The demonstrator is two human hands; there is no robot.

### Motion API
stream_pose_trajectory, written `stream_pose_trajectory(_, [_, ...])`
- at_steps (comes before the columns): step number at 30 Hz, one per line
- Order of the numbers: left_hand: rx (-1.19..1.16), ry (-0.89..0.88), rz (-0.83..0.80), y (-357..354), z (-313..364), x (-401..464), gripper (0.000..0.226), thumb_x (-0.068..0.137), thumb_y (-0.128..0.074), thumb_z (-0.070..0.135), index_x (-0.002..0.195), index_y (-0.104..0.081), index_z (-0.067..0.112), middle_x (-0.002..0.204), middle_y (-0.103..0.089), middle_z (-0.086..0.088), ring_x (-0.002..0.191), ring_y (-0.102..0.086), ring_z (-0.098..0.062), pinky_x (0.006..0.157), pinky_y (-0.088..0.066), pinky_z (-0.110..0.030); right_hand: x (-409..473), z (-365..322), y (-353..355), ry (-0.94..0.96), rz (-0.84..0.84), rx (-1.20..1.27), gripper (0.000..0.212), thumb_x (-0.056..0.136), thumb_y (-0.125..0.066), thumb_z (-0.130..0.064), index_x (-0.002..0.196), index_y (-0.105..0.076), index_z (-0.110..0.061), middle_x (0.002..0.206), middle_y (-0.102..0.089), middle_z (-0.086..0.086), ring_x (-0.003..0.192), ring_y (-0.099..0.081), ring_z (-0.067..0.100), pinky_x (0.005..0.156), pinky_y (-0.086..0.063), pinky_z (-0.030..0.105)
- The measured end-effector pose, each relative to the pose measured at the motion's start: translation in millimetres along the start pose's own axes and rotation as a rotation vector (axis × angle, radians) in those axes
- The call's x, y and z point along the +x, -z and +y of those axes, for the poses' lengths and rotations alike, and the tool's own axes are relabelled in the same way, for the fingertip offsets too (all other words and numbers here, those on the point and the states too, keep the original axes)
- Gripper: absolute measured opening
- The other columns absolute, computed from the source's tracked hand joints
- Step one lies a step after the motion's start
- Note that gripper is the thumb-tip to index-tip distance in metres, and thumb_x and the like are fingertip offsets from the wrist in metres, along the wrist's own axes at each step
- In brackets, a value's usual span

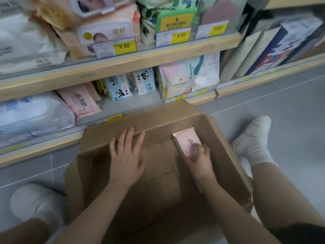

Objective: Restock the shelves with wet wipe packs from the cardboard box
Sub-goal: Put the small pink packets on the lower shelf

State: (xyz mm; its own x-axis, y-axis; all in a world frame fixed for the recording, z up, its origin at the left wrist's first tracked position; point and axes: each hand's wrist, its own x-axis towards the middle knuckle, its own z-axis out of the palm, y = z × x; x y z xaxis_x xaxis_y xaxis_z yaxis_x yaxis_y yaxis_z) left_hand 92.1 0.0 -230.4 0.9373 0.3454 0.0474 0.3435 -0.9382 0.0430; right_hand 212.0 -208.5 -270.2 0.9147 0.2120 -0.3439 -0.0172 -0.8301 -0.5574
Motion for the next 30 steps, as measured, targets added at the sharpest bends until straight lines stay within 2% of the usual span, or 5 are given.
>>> stream_pose_trajectory(6, [0.022,-0.008,0.04,-7,0,1,0.098,0.066,-0.074,0.044,0.147,-0.025,0.019,0.149,-0.025,-0.017,0.137,-0.023,-0.036,0.108,-0.012,-0.057,15,6,-7,-0.049,-0.017,-0.071,0.07,0.08,-0.065,-0.041,0.136,-0.024,-0.041,0.124,-0.037,0.007,0.101,-0.056,0.038,0.09,-0.048,0.043])
stream_pose_trajectory(16, [-0.08,0.019,-0.018,11,13,-9,0.066,0.085,-0.05,0.044,0.142,-0.035,0.015,0.151,-0.028,-0.014,0.14,-0.024,-0.03,0.112,-0.01,-0.056,-37,-19,20,0.045,-0.026,-0.006,0.083,0.073,-0.071,-0.03,0.142,-0.024,-0.027,0.13,-0.037,0.007,0.112,-0.051,0.034,0.088,-0.046,0.041])
stream_pose_trajectory(24, [-1.031,0.33,-0.168,47,40,-33,0.041,0.081,-0.055,0.052,0.115,-0.047,0.032,0.114,-0.064,0.009,0.101,-0.061,-0.009,0.09,-0.051,-0.035,-97,-70,25,0.372,-0.074,0.136,0.09,0.075,-0.074,-0.039,0.146,-0.021,-0.025,0.13,-0.039,-0.008,0.113,-0.035,-0.002,0.078,-0.032,0.002])
stream_pose_trajectory(27, [-1.123,0.4,-0.062,56,41,-32,0.022,0.086,-0.063,0.02,0.104,-0.052,0.027,0.101,-0.066,0.01,0.085,-0.06,0.006,0.073,-0.049,-0.014,-101,-70,22,0.391,-0.136,0.227,0.084,0.075,-0.075,-0.035,0.144,-0.027,-0.025,0.125,-0.046,-0.006,0.105,-0.042,-0.01,0.077,-0.035,-0.001])
stream_pose_trajectory(30, [-1.132,0.401,-0.075,53,34,-32,0.022,0.087,-0.061,0.014,0.102,-0.053,0.026,0.099,-0.065,0.011,0.085,-0.06,0.007,0.073,-0.053,-0.023,-94,-61,23,0.368,-0.157,0.199,0.078,0.083,-0.069,-0.037,0.146,-0.027,-0.021,0.137,-0.045,-0.002,0.117,-0.043,-0.007,0.088,-0.031,0.001])
